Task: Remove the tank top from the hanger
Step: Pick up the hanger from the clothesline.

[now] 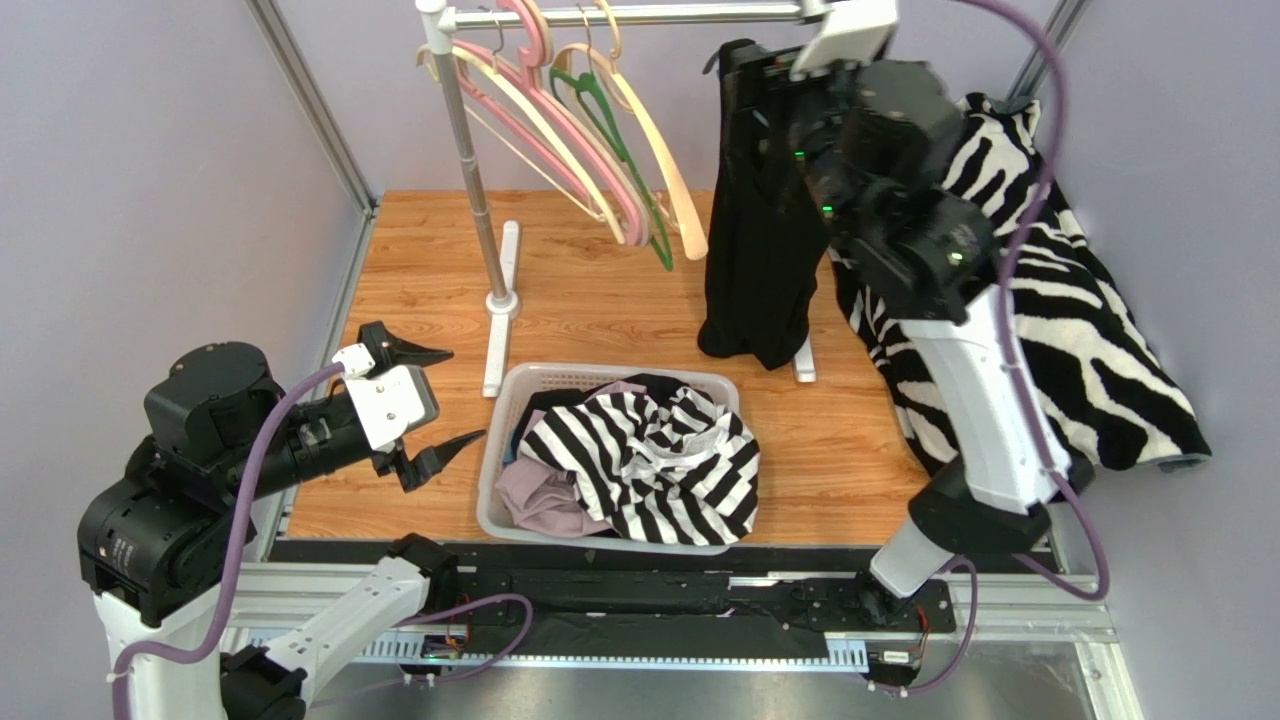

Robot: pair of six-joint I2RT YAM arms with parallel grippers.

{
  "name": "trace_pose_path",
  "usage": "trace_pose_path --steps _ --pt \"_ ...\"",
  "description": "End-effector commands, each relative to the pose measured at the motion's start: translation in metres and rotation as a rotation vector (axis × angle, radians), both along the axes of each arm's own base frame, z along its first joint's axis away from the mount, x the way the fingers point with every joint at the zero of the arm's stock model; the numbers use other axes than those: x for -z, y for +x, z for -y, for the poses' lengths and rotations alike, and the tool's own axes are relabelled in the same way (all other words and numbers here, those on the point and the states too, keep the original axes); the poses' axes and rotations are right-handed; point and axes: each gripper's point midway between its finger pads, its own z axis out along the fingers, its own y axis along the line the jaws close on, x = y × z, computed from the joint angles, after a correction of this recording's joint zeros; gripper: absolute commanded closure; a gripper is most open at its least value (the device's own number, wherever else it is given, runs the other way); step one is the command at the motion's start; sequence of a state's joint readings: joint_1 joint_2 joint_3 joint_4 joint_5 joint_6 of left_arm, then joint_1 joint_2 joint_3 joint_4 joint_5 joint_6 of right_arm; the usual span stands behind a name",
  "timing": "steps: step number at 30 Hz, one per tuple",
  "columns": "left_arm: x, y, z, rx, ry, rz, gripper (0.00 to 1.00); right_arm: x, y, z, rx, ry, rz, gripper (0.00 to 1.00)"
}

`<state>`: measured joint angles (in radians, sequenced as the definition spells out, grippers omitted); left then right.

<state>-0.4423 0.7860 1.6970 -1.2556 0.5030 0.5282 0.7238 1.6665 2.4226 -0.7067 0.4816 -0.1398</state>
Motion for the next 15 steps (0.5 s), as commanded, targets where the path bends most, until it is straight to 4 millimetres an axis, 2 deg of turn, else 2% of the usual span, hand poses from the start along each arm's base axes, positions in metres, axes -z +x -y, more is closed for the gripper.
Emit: trace_pose_path --steps 1,3,4,7,8,10,11,12,14,15 --pt "-0.003 -0.004 0.002 0.016 -0.018 0.001 0.13 -0.02 -0.008 0.043 0.058 0.03 0.055 0.15" --pt "-0.003 -0.004 0.003 0.017 -0.018 -0.001 0.13 -0.016 -0.004 0.065 0.1 0.031 0.046 0.13" --pt "-0.004 -0.004 0.002 0.018 -0.018 0.002 0.13 -0.015 -0.003 0.068 0.09 0.045 0.044 0.09" --pt "-0.004 -0.005 0.002 0.017 -0.019 0.0 0.13 0.0 0.01 0.101 0.145 0.054 0.011 0.01" --pt "-0.004 -0.004 0.002 0.017 -0.018 -0.002 0.13 0.014 0.016 0.105 0.155 0.046 -0.022 0.0" --pt "-0.003 -0.004 0.003 0.017 -0.017 -0.005 0.13 0.024 0.018 0.121 0.171 0.055 -0.043 0.0" --pt "-0.003 -0.004 0.003 0.017 -0.017 -0.005 0.13 0.03 0.02 0.124 0.173 0.069 -0.056 0.0" --pt "-0.004 -0.003 0.003 0.017 -0.017 -0.006 0.13 0.045 0.019 0.129 0.18 0.064 -0.083 0.0" --pt "-0.003 -0.002 0.004 0.021 -0.016 -0.012 0.13 0.053 0.021 0.138 0.185 0.079 -0.09 0.0" --pt "-0.003 -0.002 0.005 0.025 -0.018 -0.016 0.13 0.068 0.024 0.139 0.185 0.092 -0.122 0.0"
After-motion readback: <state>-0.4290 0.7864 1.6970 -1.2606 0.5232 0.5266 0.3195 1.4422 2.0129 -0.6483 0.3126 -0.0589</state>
